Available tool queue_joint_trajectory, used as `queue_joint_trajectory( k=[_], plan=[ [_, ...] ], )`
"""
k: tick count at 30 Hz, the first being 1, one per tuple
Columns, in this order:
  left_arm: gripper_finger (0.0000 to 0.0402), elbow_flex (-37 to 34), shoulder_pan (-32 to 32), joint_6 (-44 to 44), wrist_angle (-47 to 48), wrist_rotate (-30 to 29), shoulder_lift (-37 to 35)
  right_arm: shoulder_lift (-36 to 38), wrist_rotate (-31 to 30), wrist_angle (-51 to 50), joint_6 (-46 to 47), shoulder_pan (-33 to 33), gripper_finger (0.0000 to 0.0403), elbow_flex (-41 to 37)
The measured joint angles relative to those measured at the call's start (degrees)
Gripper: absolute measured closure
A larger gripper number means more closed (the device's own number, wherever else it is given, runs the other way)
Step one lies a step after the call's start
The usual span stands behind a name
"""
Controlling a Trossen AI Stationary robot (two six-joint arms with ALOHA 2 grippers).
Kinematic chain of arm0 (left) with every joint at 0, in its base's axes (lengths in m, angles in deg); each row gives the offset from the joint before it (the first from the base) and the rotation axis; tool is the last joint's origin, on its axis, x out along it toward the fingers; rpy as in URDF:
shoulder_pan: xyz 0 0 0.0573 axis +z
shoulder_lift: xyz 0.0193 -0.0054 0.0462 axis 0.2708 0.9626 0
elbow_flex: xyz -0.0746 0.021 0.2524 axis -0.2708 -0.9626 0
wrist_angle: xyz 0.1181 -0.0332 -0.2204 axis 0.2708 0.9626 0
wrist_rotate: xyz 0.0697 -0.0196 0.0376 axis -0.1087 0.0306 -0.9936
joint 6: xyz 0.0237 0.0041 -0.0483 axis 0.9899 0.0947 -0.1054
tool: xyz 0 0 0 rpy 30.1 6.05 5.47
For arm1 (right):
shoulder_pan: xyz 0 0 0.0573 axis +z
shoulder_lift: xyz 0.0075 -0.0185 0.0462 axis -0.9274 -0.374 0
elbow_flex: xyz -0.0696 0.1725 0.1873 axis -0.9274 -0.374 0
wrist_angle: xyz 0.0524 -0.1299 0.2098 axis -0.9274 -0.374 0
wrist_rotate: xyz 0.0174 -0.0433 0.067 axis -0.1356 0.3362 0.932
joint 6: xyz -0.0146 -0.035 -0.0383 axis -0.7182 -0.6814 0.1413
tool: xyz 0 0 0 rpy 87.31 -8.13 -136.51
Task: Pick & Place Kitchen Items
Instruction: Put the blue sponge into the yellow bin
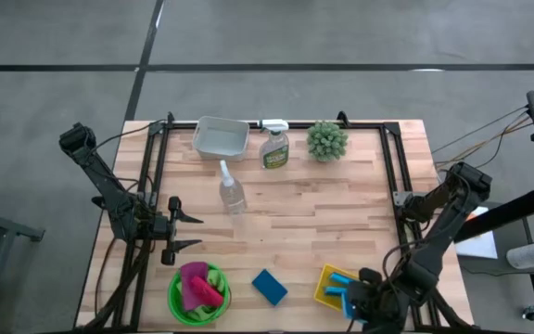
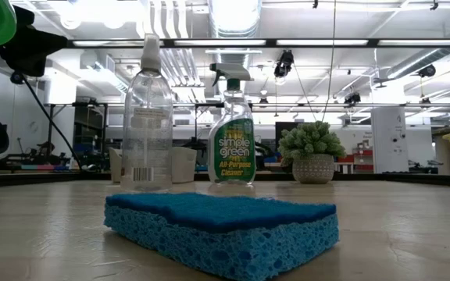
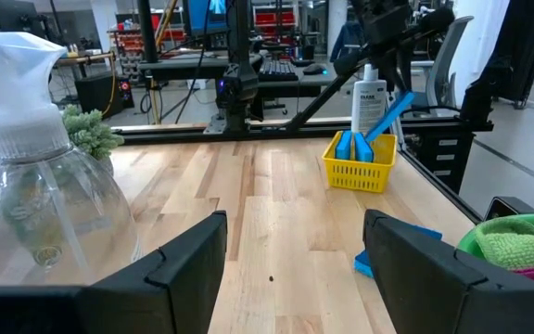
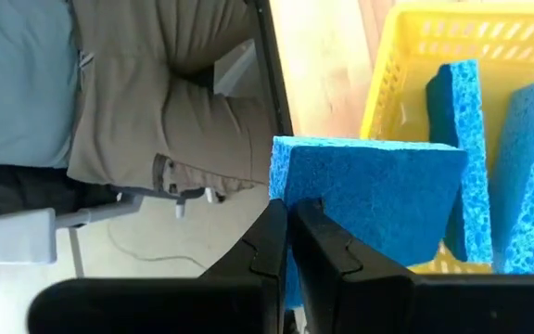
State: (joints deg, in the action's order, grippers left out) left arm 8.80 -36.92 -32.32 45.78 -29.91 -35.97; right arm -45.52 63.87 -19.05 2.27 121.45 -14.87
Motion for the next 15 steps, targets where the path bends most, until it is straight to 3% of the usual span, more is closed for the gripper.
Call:
queue_joint_trajectory(
  k=[15],
  plan=[
    [0.0148, 0.0, 0.0, -0.01, 0.0, 0.01, 0.01, -0.04, 5.37, 0.84, -3.46, -4.26, 0.0385, -5.88]
  ],
)
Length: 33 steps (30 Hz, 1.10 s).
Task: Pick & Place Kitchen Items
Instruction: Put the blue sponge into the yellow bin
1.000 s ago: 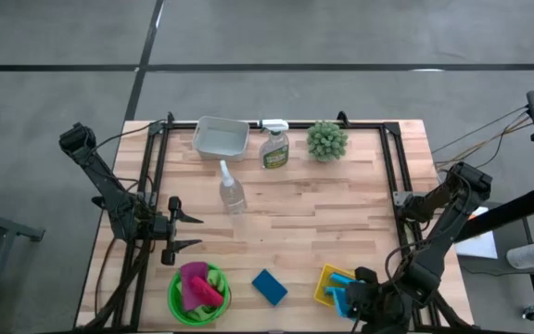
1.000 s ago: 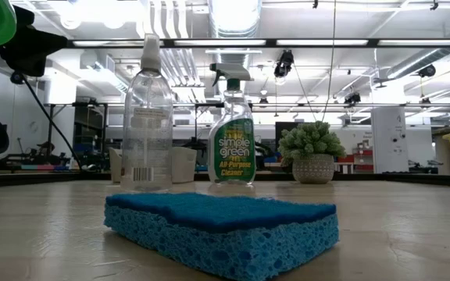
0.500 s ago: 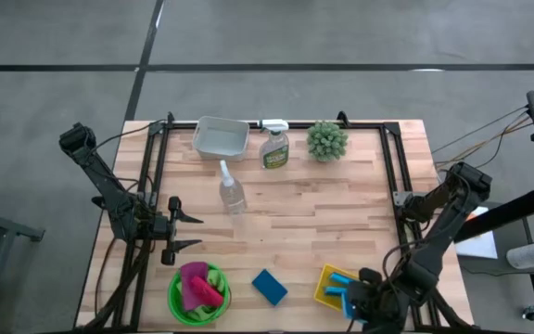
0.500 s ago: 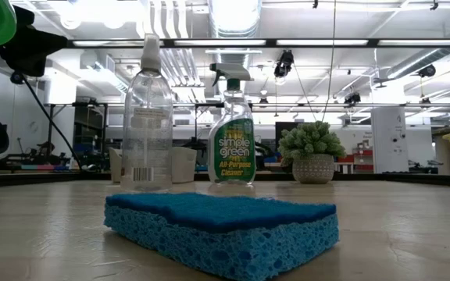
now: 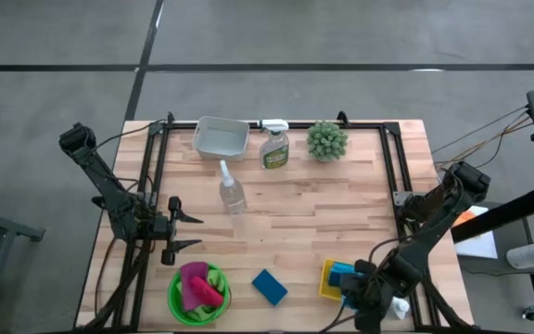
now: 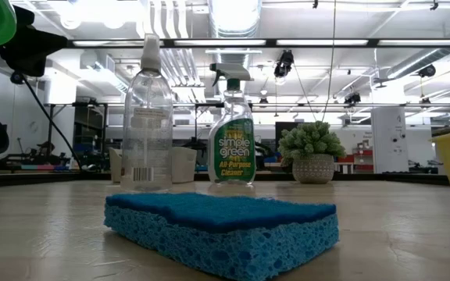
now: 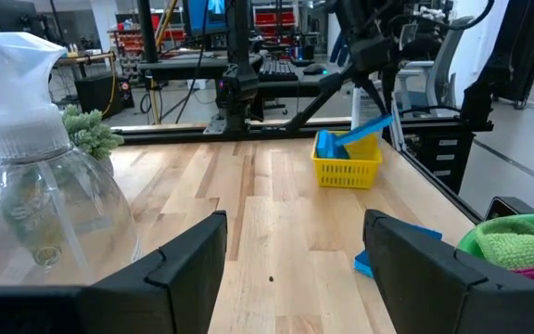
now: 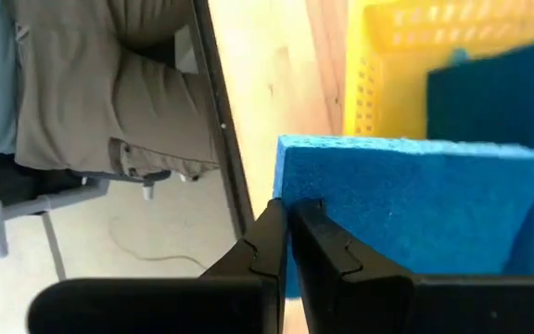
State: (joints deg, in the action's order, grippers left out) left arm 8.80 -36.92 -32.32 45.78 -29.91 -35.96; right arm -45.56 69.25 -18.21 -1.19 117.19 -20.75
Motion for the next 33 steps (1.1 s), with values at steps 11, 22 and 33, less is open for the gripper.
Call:
queue_joint_trajectory(
  k=[11, 22, 33],
  plan=[
    [0.0148, 0.0, -0.01, 0.0, 0.0, -0.01, -0.01, 0.2, -0.94, 3.42, -5.37, -0.68, 0.0385, 1.31],
    [0.0148, 0.0, 0.01, 0.0, 0.0, -0.02, -0.01, 0.26, 5.42, -2.76, -3.19, -2.89, 0.0385, 1.12],
    [0.0147, 0.0, -0.01, 0.0, 0.0, 0.0, 0.01, 0.26, 5.36, -3.76, -6.82, -7.62, 0.0385, -0.57]
  ],
)
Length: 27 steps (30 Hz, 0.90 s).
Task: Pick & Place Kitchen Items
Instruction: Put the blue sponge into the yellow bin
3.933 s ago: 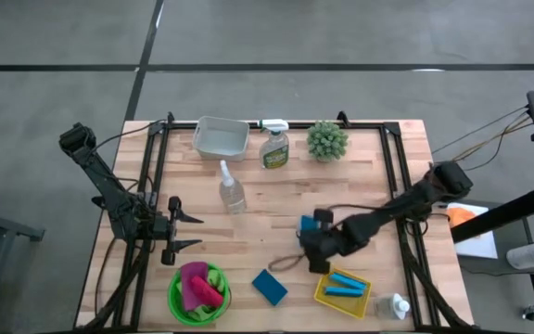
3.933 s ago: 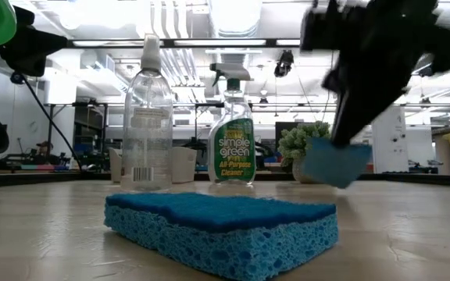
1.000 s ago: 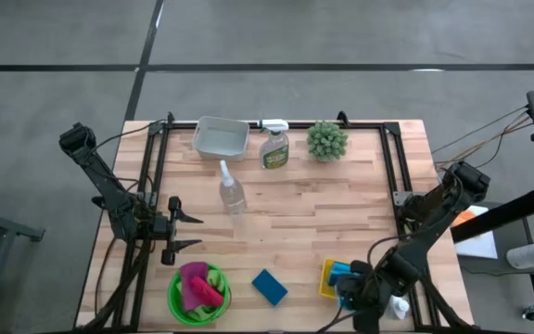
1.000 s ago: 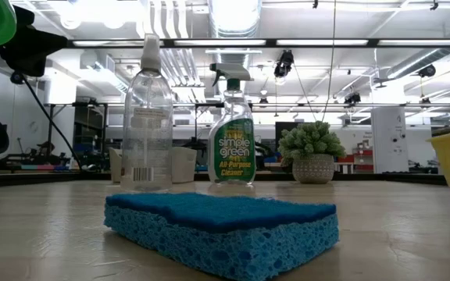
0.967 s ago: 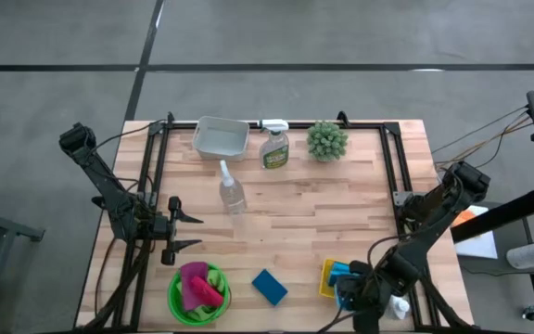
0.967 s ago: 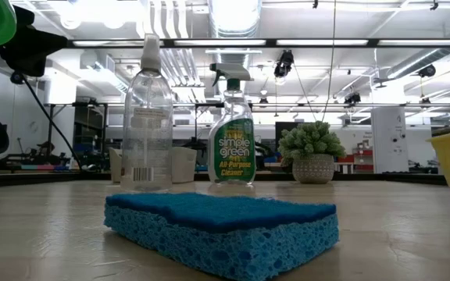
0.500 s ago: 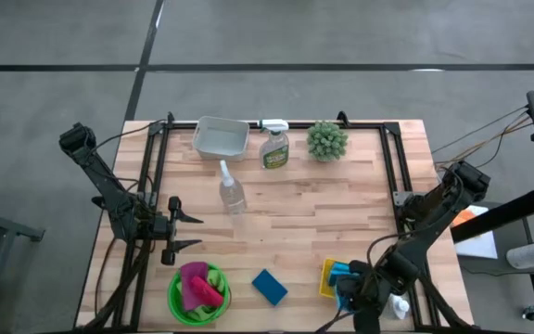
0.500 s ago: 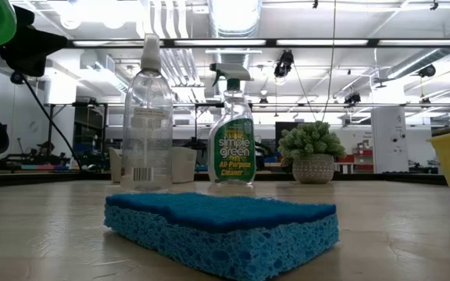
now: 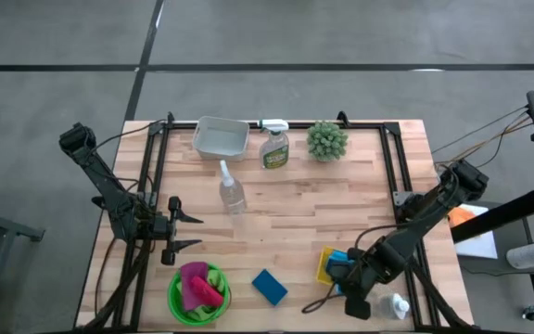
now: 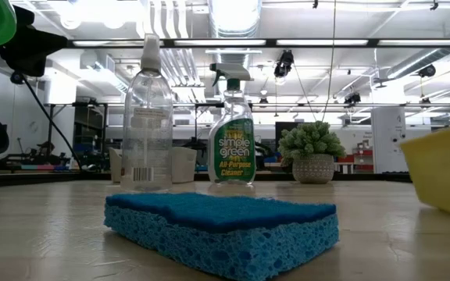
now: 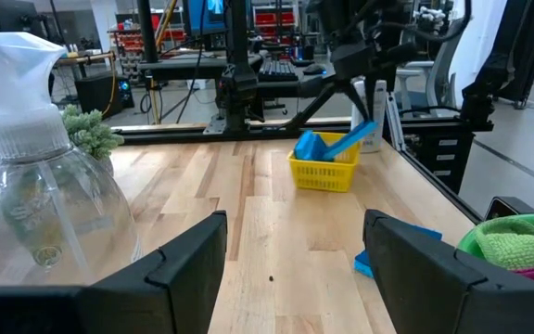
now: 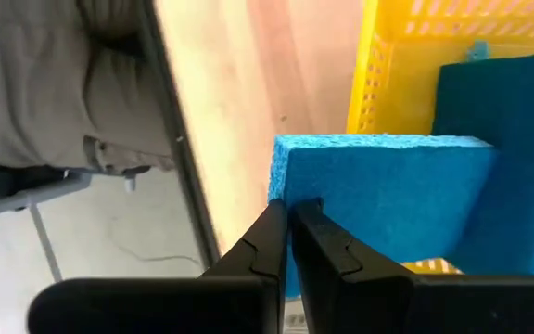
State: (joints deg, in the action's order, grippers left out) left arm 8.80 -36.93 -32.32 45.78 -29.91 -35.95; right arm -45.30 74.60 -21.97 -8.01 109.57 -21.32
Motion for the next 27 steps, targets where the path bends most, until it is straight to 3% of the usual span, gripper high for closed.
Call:
queue_joint_trajectory(
  k=[21, 27],
  plan=[
    [0.0147, 0.0, 0.01, 0.0, 0.0, -0.01, -0.01, 0.0, -5.34, -3.99, -0.47, -1.28, 0.0381, -0.13],
    [0.0147, 0.0, 0.0, 0.0, 0.0, -0.01, -0.02, 0.0, -7.98, -4.51, -0.69, -1.33, 0.0301, -0.13]
  ],
)
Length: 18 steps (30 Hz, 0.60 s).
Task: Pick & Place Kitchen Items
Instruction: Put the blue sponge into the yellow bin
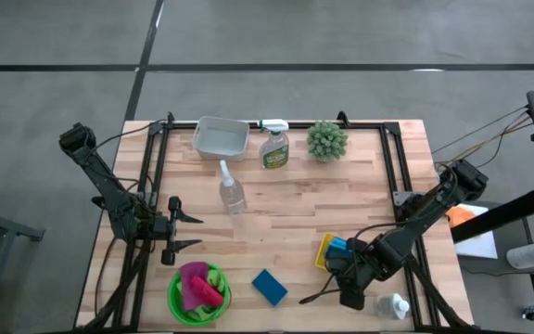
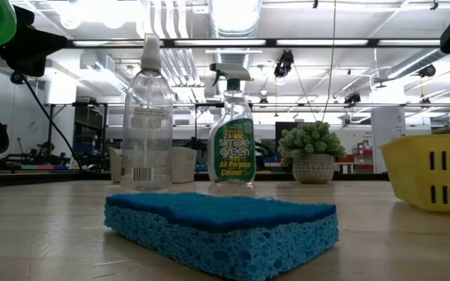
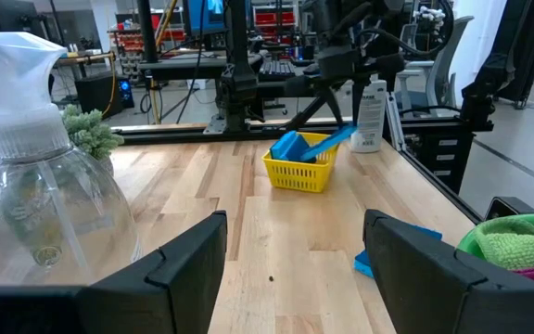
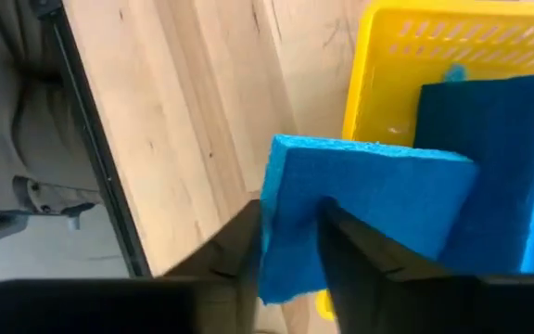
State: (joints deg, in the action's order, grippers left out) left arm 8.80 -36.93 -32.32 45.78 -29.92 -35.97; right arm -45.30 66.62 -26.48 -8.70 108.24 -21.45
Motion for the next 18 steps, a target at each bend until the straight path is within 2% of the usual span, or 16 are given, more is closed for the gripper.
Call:
queue_joint_trajectory(
  k=[6, 10, 13, 18],
  plan=[
    [0.0147, 0.0, 0.01, 0.0, 0.0, 0.01, 0.0, 0.0, -2.71, 0.05, -1.28, -0.26, 0.0185, 0.0],
    [0.0147, 0.0, 0.0, 0.0, 0.01, 0.0, 0.01, 0.3, -5.29, 0.05, -2.26, -0.26, 0.0128, 0.0],
    [0.0147, 0.0, 0.01, 0.0, 0.01, 0.0, 0.01, 0.7, -7.61, 0.07, -2.35, -0.24, 0.0106, 0.0],
    [0.0147, 0.0, 0.02, 0.0, 0.0, -0.01, 0.02, 0.79, -12.46, 0.02, -3.42, -0.1, 0.0101, 0.29]
  ],
)
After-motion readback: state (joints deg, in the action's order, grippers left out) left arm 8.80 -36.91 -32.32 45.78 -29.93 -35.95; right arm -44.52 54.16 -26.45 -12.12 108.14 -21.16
